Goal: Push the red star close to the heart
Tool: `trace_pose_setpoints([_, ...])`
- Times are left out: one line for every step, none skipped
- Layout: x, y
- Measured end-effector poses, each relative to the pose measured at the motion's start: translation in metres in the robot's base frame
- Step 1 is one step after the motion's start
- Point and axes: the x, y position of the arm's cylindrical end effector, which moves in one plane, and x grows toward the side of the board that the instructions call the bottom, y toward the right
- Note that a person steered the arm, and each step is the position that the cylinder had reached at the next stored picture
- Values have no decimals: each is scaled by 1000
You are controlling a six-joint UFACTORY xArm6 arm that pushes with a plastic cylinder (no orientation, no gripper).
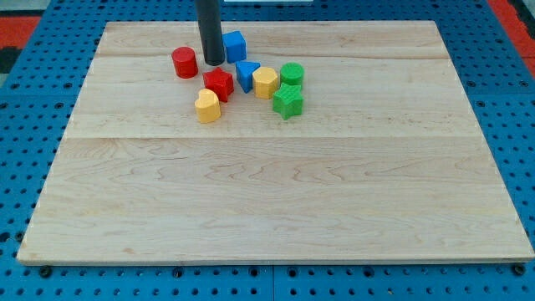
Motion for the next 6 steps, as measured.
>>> trace_pose_setpoints([20, 0])
trace_pose_setpoints([24, 0])
trace_pose_setpoints([24, 1])
trace_pose_setpoints([24, 4])
trace_pose_setpoints([24, 8])
trace_pose_setpoints([28, 13])
